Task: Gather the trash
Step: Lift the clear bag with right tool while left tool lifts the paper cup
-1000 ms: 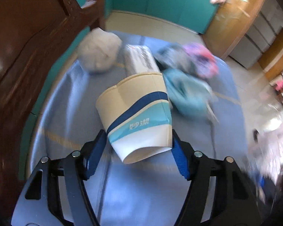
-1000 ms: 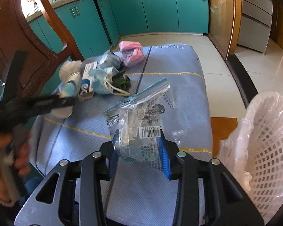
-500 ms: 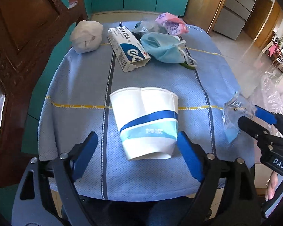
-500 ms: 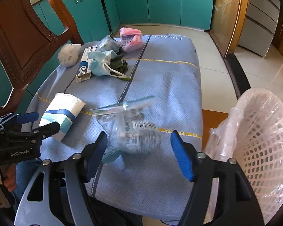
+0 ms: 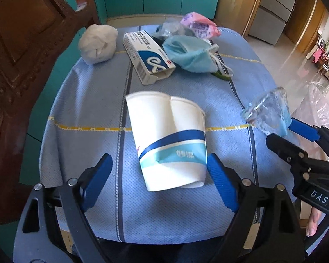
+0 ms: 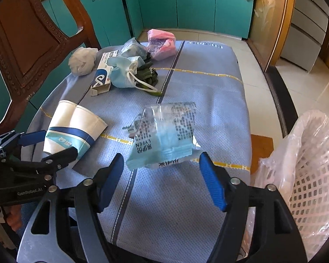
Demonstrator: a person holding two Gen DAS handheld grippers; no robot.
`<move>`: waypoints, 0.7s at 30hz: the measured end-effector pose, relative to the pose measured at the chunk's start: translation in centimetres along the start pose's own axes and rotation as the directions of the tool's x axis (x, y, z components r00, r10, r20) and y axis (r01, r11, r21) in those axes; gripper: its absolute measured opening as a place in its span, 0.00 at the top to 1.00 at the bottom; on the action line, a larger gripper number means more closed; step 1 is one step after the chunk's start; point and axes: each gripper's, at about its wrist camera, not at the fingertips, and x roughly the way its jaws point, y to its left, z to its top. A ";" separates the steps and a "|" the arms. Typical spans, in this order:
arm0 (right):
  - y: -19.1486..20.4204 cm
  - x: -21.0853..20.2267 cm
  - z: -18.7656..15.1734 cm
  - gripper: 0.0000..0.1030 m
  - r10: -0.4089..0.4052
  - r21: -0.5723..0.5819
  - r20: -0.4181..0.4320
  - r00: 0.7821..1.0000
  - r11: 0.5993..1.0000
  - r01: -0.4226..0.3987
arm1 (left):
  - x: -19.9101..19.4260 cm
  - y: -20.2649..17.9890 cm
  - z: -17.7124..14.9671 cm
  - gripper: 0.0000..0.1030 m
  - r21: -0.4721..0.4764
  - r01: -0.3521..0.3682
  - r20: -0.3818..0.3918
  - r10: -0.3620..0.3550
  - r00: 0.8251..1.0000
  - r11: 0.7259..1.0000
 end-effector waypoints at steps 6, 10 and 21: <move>0.1 0.1 0.9 0.26 0.002 0.001 0.028 1.000 1.000 -0.002 | 0.5 0.0 0.4 0.09 -0.005 -0.007 -0.012 0.007 1.000 1.000; 0.2 0.6 1.2 0.26 0.002 -0.008 0.032 0.999 1.000 -0.002 | 0.9 -0.6 0.5 0.07 0.023 -0.023 -0.009 0.023 1.000 0.999; 1.3 1.6 0.4 0.57 0.005 -0.063 -0.002 1.000 0.998 -0.005 | 1.5 -0.5 0.3 0.36 0.017 0.010 -0.017 -0.010 1.000 1.000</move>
